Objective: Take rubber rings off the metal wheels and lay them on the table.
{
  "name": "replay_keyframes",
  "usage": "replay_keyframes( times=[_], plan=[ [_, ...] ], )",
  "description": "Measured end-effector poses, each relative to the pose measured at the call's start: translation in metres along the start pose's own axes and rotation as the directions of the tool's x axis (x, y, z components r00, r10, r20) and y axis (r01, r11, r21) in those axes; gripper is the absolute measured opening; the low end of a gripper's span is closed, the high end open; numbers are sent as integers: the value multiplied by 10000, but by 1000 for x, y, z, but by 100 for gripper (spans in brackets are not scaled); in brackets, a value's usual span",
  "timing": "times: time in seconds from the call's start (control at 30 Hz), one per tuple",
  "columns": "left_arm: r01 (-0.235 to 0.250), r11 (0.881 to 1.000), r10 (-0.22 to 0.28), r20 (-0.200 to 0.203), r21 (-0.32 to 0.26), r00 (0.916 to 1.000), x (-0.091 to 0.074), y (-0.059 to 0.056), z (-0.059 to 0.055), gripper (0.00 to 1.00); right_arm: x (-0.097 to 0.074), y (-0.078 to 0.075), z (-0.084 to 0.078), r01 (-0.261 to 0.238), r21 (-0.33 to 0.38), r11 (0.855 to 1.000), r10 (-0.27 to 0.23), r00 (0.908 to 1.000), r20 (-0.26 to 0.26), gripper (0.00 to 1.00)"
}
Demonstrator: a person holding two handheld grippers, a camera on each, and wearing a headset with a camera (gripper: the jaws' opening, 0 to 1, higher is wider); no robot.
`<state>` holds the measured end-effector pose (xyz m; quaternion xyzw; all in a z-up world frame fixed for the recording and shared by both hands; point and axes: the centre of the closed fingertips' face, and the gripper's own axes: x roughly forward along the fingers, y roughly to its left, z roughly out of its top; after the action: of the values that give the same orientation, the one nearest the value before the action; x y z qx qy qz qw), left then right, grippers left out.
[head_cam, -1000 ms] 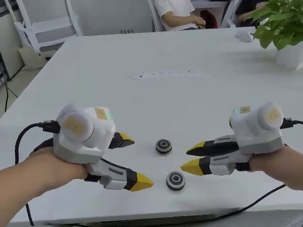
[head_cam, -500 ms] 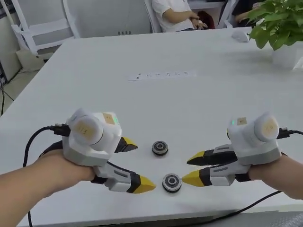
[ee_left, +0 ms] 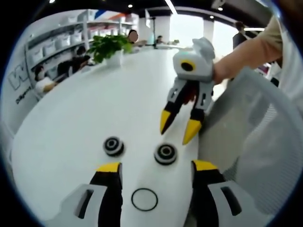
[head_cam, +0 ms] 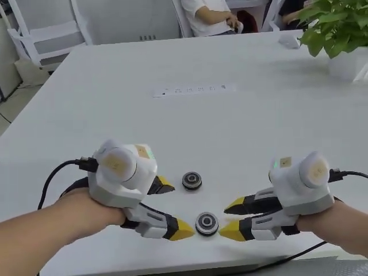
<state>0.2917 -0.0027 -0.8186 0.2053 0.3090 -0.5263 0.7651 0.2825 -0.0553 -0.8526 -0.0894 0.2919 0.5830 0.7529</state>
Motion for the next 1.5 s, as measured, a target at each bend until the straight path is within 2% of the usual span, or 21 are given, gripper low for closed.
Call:
replay_keyframes(
  times=[0.4, 0.9, 1.4, 1.5],
  plan=[
    [423, 9991, -424, -112, -83, 9990, 16, -9, -2, 53, 9, 1, -4, -79, -88, 9999, 79, 10000, 31, 23],
    [760, 9968, -757, 136, -241, 9970, 32, -18, 8, 41, 15, 2, -4, -107, -206, 9997, 108, 9999, 37, 21],
    [890, 9960, -890, 4, 93, 9960, 44, -26, 7, 25, 15, 2, -5, -63, -136, 9999, 65, 9999, 113, 20],
    [744, 9969, -741, -128, 257, 9972, 47, -24, 3, 22, 16, 3, -5, -59, -150, 9999, 60, 9999, 109, 20]
  ],
)
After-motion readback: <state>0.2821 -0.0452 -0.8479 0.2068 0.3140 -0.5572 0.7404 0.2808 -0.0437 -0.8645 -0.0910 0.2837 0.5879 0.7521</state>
